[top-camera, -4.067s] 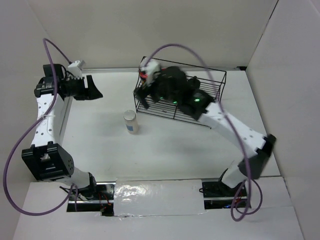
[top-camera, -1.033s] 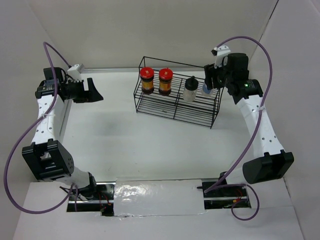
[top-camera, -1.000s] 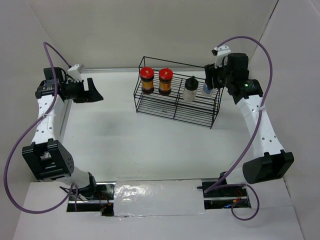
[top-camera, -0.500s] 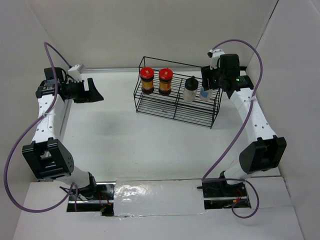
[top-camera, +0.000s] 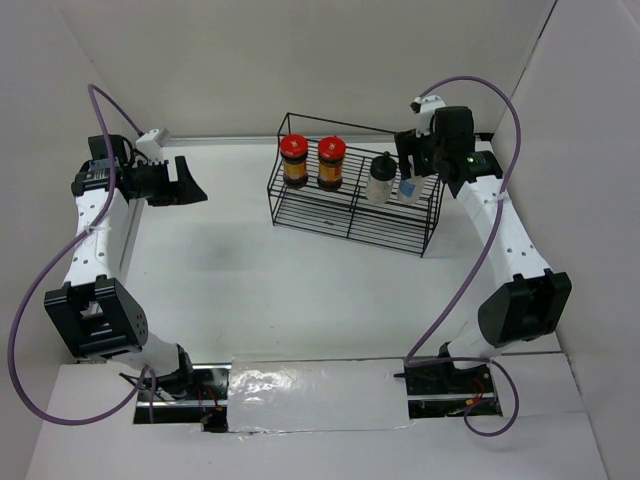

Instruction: Organize the condiment bottles

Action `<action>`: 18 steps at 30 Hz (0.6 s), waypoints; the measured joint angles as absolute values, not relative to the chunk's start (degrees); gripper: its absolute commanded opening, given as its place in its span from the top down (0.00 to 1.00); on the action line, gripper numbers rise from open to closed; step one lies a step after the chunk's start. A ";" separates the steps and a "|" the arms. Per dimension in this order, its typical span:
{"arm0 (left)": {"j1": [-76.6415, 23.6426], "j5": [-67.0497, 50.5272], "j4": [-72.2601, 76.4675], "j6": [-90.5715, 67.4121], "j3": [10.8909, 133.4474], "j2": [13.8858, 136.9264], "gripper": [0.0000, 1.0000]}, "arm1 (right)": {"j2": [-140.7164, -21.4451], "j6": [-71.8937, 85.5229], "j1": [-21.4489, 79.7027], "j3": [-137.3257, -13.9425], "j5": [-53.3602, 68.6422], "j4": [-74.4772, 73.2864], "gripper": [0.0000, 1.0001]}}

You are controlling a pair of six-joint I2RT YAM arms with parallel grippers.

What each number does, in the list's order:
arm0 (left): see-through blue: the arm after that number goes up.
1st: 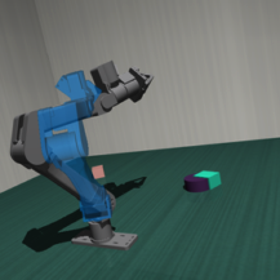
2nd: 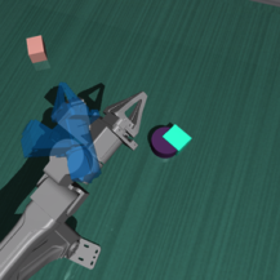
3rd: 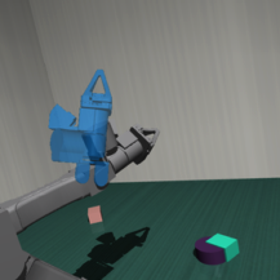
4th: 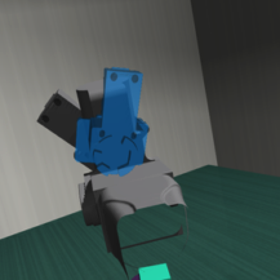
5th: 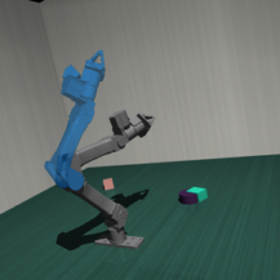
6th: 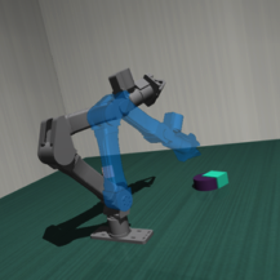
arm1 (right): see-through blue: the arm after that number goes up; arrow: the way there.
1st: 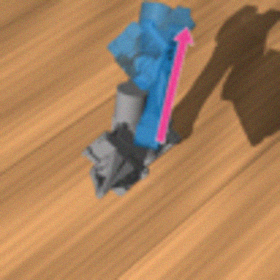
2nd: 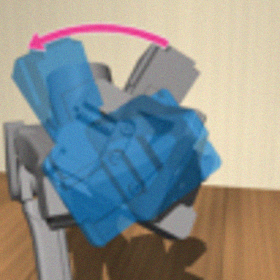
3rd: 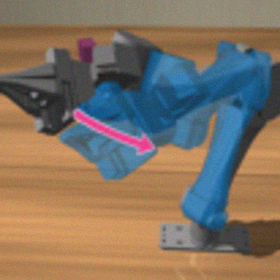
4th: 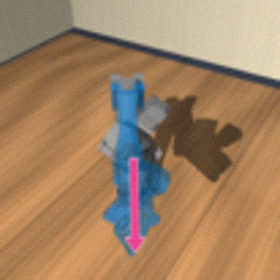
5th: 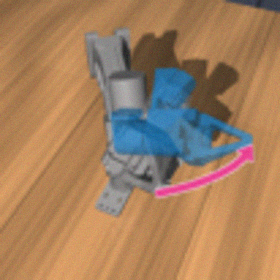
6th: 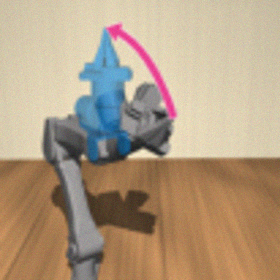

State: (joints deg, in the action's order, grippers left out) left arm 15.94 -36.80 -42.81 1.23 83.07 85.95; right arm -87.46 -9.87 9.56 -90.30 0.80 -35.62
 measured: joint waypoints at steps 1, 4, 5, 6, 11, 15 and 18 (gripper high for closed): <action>15.94 -36.80 -42.81 1.23 83.09 85.95 0.07 | -87.46 -9.85 9.56 -90.30 0.64 -35.42 0.16; 15.94 -36.82 -42.83 1.23 83.13 85.95 0.07 | -87.46 -9.85 9.56 -90.30 0.10 -35.05 0.12; 15.94 -36.82 -42.81 1.23 83.15 85.95 0.07 | -87.46 -9.87 9.56 -90.30 -0.10 -35.03 0.09; 15.94 -36.80 -42.81 1.23 83.15 85.95 0.07 | -87.46 -9.80 9.54 -90.30 -0.25 -34.98 0.06; 15.94 -36.80 -42.83 1.26 83.15 85.95 0.07 | -86.61 -8.01 7.79 -89.73 -0.23 -33.26 0.00; 15.94 -36.91 -42.83 1.23 83.15 85.95 0.07 | -81.76 -3.01 -0.58 -86.24 3.01 -29.91 0.00; 15.94 -37.04 -42.83 1.23 83.15 85.95 0.07 | -77.34 1.87 -10.57 -84.84 1.78 -26.83 0.00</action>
State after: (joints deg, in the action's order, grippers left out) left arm 15.94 -37.04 -42.83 1.23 83.15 85.95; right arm -77.34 1.87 -10.57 -84.84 1.78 -26.83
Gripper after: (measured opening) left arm 0.931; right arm 0.998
